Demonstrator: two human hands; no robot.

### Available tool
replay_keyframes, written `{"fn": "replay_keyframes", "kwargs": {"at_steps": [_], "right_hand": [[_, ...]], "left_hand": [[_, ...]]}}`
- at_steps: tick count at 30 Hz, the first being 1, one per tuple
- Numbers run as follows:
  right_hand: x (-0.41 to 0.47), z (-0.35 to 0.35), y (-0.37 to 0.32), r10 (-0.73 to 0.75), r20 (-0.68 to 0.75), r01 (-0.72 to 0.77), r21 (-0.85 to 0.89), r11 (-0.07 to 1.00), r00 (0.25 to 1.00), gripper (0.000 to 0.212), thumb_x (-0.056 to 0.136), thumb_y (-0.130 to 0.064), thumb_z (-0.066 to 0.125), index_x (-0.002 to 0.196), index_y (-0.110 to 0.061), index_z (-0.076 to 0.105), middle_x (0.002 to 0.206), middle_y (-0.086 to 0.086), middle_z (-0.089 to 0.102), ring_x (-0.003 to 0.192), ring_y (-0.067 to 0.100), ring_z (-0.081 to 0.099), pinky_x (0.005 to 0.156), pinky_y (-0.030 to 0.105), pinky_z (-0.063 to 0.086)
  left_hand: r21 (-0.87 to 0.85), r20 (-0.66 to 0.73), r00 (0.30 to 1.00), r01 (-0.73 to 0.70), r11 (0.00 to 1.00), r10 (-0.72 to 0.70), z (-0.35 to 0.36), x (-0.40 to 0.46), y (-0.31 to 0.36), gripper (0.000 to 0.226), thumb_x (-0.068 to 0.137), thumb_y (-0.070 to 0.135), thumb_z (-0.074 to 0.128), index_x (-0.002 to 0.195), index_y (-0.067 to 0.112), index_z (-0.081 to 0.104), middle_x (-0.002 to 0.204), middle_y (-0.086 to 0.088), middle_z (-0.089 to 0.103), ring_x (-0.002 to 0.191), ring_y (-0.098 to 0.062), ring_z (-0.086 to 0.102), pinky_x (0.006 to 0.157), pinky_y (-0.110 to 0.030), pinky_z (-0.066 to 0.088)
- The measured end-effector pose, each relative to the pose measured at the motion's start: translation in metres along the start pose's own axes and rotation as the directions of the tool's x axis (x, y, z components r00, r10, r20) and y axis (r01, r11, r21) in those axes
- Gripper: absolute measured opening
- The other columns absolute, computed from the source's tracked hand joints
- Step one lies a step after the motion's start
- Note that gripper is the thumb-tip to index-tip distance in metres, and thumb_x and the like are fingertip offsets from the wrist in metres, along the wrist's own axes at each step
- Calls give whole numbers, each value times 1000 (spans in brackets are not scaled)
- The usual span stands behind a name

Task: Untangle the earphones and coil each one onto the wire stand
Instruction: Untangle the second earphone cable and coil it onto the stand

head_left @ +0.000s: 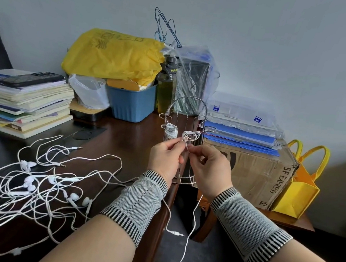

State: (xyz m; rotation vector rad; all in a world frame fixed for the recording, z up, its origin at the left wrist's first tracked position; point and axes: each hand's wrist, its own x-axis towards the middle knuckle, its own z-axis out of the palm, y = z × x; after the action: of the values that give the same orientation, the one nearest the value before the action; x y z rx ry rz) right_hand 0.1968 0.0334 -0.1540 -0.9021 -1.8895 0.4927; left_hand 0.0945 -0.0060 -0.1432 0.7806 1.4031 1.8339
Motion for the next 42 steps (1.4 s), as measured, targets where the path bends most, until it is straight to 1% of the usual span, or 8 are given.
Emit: {"fn": "replay_keyframes", "kwargs": {"at_steps": [4, 6, 9, 12, 18, 23, 33, 42], "right_hand": [[-3, 1, 3, -61, -3, 60, -82, 995, 998, 8, 84, -15, 69, 89, -19, 75, 85, -2, 67, 73, 11, 61, 69, 27, 51], [-5, 0, 4, -66, 11, 67, -88, 994, 998, 9, 84, -14, 69, 89, -20, 75, 85, -3, 68, 73, 10, 61, 68, 24, 51], [-3, -4, 3, 54, 44, -55, 0, 999, 998, 11, 86, -16, 66, 91, -23, 71, 83, -11, 67, 74, 7, 62, 66, 13, 48], [3, -7, 3, 166, 32, -168, 46, 985, 986, 18, 88, -17, 64, 105, -23, 65, 78, -15, 61, 66, 6, 59, 62, 19, 48], [16, -11, -1, 156, 60, -156, -9, 988, 986, 36, 92, -17, 58, 128, -21, 56, 83, -14, 56, 69, -4, 52, 58, 5, 37], [20, -14, -3, 99, 46, -95, -67, 993, 994, 28, 93, -17, 55, 120, -22, 63, 76, -16, 56, 65, -1, 51, 59, 14, 39], [39, -17, -2, 85, 7, -82, -157, 984, 996, 18, 93, -17, 59, 103, -19, 73, 109, 1, 67, 93, 13, 60, 75, 17, 37], [36, -20, 6, 99, 50, -93, -113, 989, 994, 10, 89, -17, 64, 91, -20, 74, 80, -13, 65, 65, 0, 55, 60, 6, 38]], "left_hand": [[-25, 1, 1000, -10, 1000, 10, 2, -2, 3, 14, 93, 15, 61, 84, 17, 72, 69, -7, 72, 44, -9, 40, 36, -17, 29], [9, -5, 999, -39, 999, 39, 3, -1, 1, 19, 92, 21, 63, 77, 17, 73, 79, -16, 73, 43, -8, 42, 38, -18, 31], [82, -16, 995, -93, 992, 95, 3, 1, -2, 13, 93, 24, 63, 89, 17, 73, 72, -2, 74, 45, -7, 44, 44, -22, 37], [140, -26, 992, -123, 983, 127, 2, 3, -5, 10, 94, 27, 63, 87, 29, 70, 71, 4, 74, 46, -5, 49, 47, -22, 42], [201, -4, 988, -148, 968, 152, 4, 4, -7, 21, 96, 30, 59, 82, 23, 73, 74, -8, 74, 44, -5, 49, 53, -28, 45], [241, -5, 987, -153, 958, 159, 3, 2, -8, 28, 97, 29, 56, 72, 28, 68, 74, -7, 74, 43, -2, 52, 55, -30, 48], [240, -2, 982, -181, 954, 187, 3, -4, -3, 25, 94, 21, 62, 75, 36, 65, 66, 10, 69, 48, 0, 59, 52, -23, 52], [125, -62, 994, -82, 989, 90, 7, 3, -6, 19, 93, 20, 64, 77, 30, 67, 63, 6, 71, 44, 0, 51, 48, -21, 44]]}}
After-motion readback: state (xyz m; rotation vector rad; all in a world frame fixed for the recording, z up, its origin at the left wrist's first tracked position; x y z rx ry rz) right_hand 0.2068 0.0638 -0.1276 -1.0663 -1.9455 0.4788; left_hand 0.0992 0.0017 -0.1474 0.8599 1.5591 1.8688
